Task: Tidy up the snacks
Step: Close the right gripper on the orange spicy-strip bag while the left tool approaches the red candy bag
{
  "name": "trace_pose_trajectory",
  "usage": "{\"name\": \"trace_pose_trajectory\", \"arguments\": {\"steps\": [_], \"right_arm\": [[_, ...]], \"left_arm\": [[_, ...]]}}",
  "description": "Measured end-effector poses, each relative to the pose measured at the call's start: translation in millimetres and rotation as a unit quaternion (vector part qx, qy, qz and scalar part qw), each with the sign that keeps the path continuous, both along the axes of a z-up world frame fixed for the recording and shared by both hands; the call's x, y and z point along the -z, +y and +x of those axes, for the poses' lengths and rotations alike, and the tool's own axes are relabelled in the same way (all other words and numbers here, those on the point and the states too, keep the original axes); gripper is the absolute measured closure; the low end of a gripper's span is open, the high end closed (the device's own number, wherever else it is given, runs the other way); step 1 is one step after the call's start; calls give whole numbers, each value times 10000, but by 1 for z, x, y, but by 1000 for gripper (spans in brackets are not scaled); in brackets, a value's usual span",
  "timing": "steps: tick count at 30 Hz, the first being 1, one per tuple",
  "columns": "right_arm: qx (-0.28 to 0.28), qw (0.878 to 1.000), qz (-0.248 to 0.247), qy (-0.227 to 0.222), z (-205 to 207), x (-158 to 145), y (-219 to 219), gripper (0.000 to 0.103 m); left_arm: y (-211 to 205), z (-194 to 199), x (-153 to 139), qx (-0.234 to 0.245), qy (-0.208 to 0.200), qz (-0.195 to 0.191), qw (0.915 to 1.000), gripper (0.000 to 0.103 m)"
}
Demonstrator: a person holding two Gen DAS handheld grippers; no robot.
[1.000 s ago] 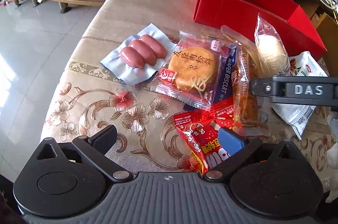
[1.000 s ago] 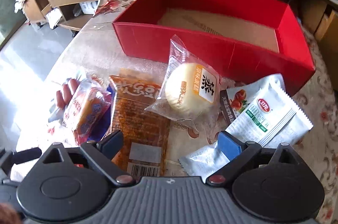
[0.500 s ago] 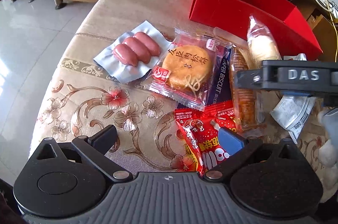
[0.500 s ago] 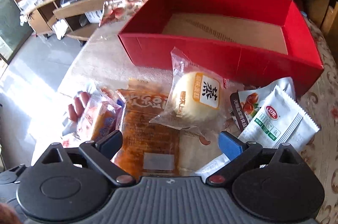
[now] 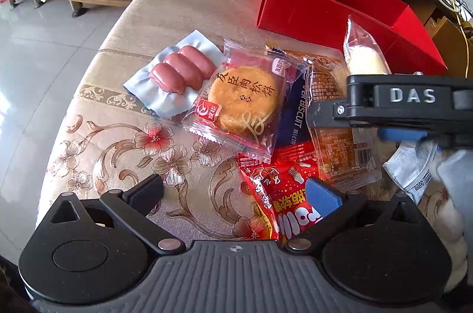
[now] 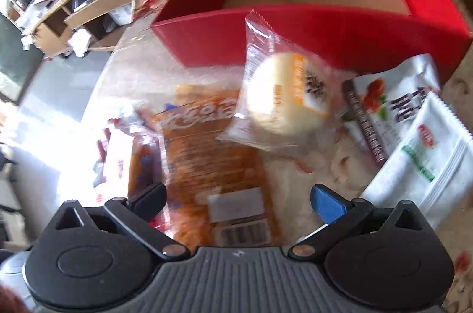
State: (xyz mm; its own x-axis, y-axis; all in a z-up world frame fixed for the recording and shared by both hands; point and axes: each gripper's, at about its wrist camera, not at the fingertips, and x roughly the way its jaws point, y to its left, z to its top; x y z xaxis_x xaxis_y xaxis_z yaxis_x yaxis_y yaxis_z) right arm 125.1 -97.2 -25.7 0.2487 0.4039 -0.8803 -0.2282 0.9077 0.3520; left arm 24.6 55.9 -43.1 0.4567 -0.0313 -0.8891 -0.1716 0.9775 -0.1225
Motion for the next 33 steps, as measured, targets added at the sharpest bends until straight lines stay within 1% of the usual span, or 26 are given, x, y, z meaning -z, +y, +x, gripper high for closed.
{"name": "trace_pose_trajectory", "arguments": {"steps": [2,3,4,6,7,9,10,13,14,15,16,17,18,19,21,25,26,27,28,29,33], "right_arm": [[-182,9988,-328,-316,-1,-4,9,5],[-239,9983,-374,-379,-2,-4,13,5],[-270,9982,-347,-397,-2,-3,15,5],[-440,9986,-245,-180,0,5,21,5],[-545,9974,-358,-313,-3,5,26,5],[-922,9916,-662,-622,-9,7,37,5],[-999,9898,-740,-702,-10,9,38,5],[-943,9916,-654,-594,-7,8,34,6],[-925,9917,-663,-591,-7,6,32,12],[-905,9922,-641,-571,-7,4,29,21],[-874,9931,-574,-534,-6,1,23,28],[-851,9939,-488,-502,-5,-1,17,39],[-808,9948,-420,-458,-5,-3,13,44],[-779,9956,-313,-418,-6,-5,7,47],[-698,9966,-170,-396,-9,-7,-6,56],[-723,9958,-218,-508,-22,-18,-19,62],[-725,9958,-161,-530,-25,-21,-21,69],[-711,9961,-99,-518,-27,-24,-21,74],[-733,9958,-40,-539,-30,-29,-24,76],[-788,9953,-20,-561,-33,-32,-25,81],[-790,9949,-89,-627,-40,-38,-32,84]], "left_arm": [[0,0,0,6,-2,25,10000,0],[-1,0,0,6,-2,29,10000,0],[-1,0,1,16,-4,29,10000,0],[-2,1,1,70,-4,16,10000,0],[-4,1,1,94,-17,34,9999,0],[-5,2,2,138,-21,42,9999,0],[-5,2,2,138,-23,34,9999,0],[-4,2,2,153,-9,10,9999,0],[-3,2,1,165,-3,11,9999,0],[-3,2,1,180,10,6,9998,0],[-4,1,1,194,18,7,9998,0],[-5,1,1,205,29,9,9998,0],[-5,0,1,214,46,10,9998,0],[-6,-1,1,218,63,10,9997,0],[-8,-4,-1,223,94,-12,9997,0],[-16,-10,-8,241,-6,43,9997,0],[-20,-10,-9,242,-38,62,9997,0],[-24,-10,-10,265,-43,56,9996,0],[-28,-8,-10,325,-34,44,9995,0],[-34,-5,-9,376,7,75,9993,0],[-48,9,6,476,323,371,9977,1]]}}
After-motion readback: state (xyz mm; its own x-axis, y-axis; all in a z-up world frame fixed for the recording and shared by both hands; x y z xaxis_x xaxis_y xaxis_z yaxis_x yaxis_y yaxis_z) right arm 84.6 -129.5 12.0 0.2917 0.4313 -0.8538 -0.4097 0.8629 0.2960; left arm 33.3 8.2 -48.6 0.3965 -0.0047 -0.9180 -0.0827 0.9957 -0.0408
